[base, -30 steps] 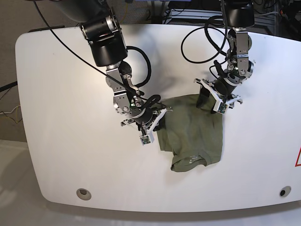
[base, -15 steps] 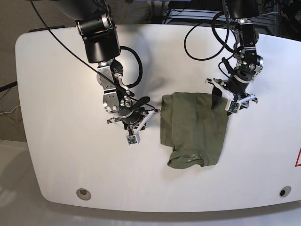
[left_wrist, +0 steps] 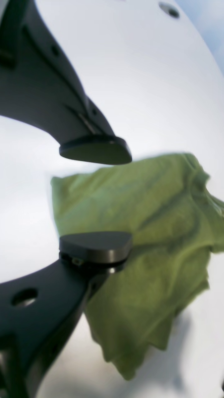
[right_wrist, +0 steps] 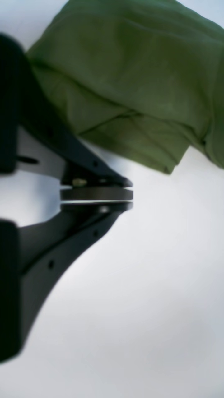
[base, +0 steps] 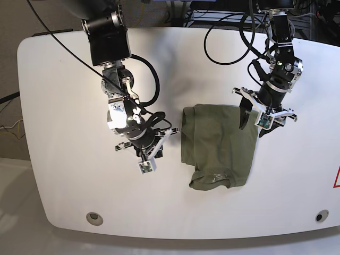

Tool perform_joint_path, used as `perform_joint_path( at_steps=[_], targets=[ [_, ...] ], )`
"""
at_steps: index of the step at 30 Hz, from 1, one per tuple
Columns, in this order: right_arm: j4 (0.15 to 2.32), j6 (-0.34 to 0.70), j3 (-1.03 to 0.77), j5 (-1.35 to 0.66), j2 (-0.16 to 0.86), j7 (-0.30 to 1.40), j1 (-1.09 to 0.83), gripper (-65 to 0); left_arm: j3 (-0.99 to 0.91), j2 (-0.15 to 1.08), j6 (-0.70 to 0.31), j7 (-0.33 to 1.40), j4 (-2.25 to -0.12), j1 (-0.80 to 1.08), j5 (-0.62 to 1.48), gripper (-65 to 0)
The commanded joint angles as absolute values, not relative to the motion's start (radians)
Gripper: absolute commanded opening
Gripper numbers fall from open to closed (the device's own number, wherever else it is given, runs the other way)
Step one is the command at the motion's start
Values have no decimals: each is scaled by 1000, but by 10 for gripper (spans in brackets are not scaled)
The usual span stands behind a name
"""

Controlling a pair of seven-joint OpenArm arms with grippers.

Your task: Fold the T-shirt properly

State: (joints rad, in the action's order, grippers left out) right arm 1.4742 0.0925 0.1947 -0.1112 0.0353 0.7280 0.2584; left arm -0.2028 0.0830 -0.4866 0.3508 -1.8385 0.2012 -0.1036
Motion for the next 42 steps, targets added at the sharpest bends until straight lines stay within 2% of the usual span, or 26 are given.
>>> perform_joint_path(
  at_steps=[1,9,15,17,24,29,35,42],
  targets=[
    [1596,93,153,-117,82,757,237,-650,-263,85,-483,335,-1906,225,-90,-326],
    [1824,102,-41,-120,186,883,96,-650,-475,56,-489,334,-1922,309,-87,-326],
    [1917,104,-157,-120,282,897,-36,-650,-661,31,-496,334,-1923,371,-87,-326],
    [1933,104,-225,-120,312,897,-104,-650,-745,18,-527,334,-1923,398,-88,-326],
    [1920,104,-458,-111,341,897,-286,-650,-941,-48,-630,337,-1906,484,-93,-326],
    [1885,104,-591,-111,341,892,-406,-650,-995,-97,-674,334,-1862,550,-110,-326],
    [1787,104,-687,-111,338,851,-495,-650,-1020,-150,-698,332,-1744,564,-214,-326],
    [1596,104,-713,-110,317,687,-588,-650,-1017,-156,-698,269,-1506,562,-305,-326]
  ],
)
